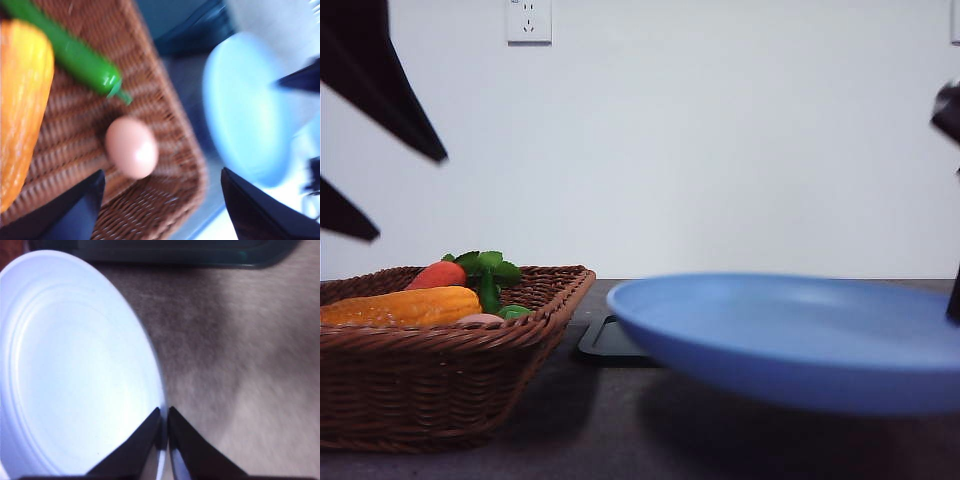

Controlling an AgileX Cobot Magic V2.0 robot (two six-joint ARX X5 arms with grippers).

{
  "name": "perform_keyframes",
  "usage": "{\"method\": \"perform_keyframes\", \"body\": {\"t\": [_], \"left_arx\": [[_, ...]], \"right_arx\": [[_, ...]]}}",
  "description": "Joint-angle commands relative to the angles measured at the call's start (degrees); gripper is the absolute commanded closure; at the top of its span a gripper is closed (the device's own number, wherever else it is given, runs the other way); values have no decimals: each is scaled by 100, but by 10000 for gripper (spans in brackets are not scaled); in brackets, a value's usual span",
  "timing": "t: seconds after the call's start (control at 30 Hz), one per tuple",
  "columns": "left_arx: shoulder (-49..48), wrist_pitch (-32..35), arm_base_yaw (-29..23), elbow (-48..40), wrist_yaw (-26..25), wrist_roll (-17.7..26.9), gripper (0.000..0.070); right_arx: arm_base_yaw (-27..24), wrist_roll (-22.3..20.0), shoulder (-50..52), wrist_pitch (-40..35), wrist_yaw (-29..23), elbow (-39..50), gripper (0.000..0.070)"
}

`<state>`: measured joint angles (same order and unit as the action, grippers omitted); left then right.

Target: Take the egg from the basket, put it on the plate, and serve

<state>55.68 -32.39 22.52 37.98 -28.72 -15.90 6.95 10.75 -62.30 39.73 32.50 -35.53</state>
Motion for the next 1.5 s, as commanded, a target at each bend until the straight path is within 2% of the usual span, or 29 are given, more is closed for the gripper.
{"method": "perform_keyframes", "body": {"t": [0.0,0.17,0.47,0.77,1.03,1.3,1.47], "left_arx": [[178,67,183,97,259,-25,220],[721,334,602,98,803,-24,222],[1675,1230,793,100,844,-20,223],[2221,1491,810,101,840,-20,230],[2236,1455,826,101,836,-17,400],[2236,1337,824,101,835,-14,491],[2233,987,807,283,814,74,499]], "right_arx": [[-40,-53,177,69,32,-83,700],[-165,-24,776,168,25,-83,700],[-310,60,1273,170,3,-83,700],[-342,56,1303,151,4,-83,700],[-342,56,1303,53,4,-83,700],[-342,54,1303,25,4,-83,700],[-340,59,1298,27,4,-83,700]]}}
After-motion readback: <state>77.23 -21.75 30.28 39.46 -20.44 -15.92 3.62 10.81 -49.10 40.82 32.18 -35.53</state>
